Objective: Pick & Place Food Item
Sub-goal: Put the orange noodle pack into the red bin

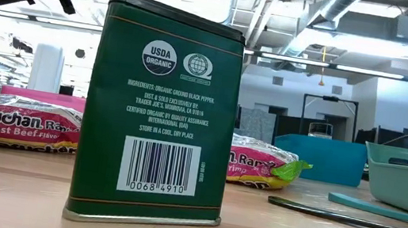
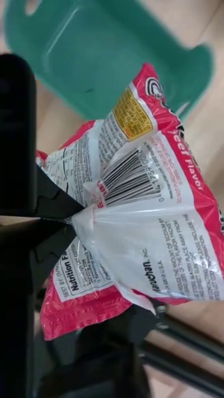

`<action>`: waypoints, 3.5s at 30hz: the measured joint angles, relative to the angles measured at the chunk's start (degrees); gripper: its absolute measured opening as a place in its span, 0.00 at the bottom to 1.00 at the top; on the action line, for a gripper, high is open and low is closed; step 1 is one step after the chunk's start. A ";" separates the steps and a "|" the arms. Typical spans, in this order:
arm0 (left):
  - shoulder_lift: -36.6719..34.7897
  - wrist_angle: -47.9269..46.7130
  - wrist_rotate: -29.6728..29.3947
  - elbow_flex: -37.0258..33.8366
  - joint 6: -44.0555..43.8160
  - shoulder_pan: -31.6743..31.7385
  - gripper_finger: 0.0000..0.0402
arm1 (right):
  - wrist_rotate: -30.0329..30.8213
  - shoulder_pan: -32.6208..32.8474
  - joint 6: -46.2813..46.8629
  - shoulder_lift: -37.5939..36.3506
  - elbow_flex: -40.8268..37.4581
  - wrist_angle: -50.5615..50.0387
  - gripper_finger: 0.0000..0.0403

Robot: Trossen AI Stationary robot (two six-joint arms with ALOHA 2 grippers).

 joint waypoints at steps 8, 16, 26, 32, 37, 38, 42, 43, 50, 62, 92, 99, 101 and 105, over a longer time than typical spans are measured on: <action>-0.01 0.00 -0.01 -0.01 -0.01 -0.02 0.00 | 8.69 -0.34 -1.18 0.00 0.00 0.01 0.00; 0.01 -0.02 0.01 -0.01 -0.01 -0.02 0.00 | 13.93 -3.71 -5.60 0.00 0.00 -0.01 0.00; -0.01 -0.02 -0.01 0.01 -0.01 0.00 0.00 | 21.60 -8.96 -12.76 0.00 0.00 0.01 0.00; 0.00 -0.02 -0.01 -0.01 -0.01 0.00 0.00 | 28.39 -11.15 -15.02 0.00 0.00 0.01 0.00; -0.01 -0.02 0.00 0.00 -0.01 -0.01 0.00 | 33.79 -13.33 -16.04 0.00 0.00 0.03 0.00; 0.01 -0.02 -0.01 -0.01 -0.01 0.00 0.00 | 34.98 -13.79 -16.12 0.00 0.00 0.05 0.00; 0.01 -0.04 0.01 -0.01 -0.19 0.00 0.00 | 39.93 -16.06 -16.11 0.00 0.00 0.31 0.00; -0.01 -0.02 0.01 0.01 -0.19 -0.02 0.00 | 40.89 -16.77 -16.09 0.00 0.00 0.40 0.00; 0.00 -0.04 0.01 0.00 -0.20 -0.01 0.00 | 44.56 -22.57 -16.44 0.00 0.00 0.91 0.00; 0.01 -0.61 0.01 -0.01 -0.21 0.00 0.00 | 46.53 -31.00 -29.90 0.00 0.00 10.45 0.00; 0.01 -2.97 0.03 -0.01 -2.54 -0.02 0.00 | 38.03 -50.66 -85.52 0.02 0.00 68.64 0.00; 5.00 -3.04 0.03 0.00 -2.44 -0.94 0.00 | 33.93 -54.16 -84.94 0.02 0.00 75.68 0.00; 7.81 -1.10 0.03 0.01 -2.38 -1.27 0.00 | 32.39 -54.71 -84.68 0.02 0.00 77.42 0.00; 14.54 4.61 0.01 0.00 -2.34 -1.99 0.00 | 30.73 -55.64 -84.72 0.02 0.00 80.71 0.00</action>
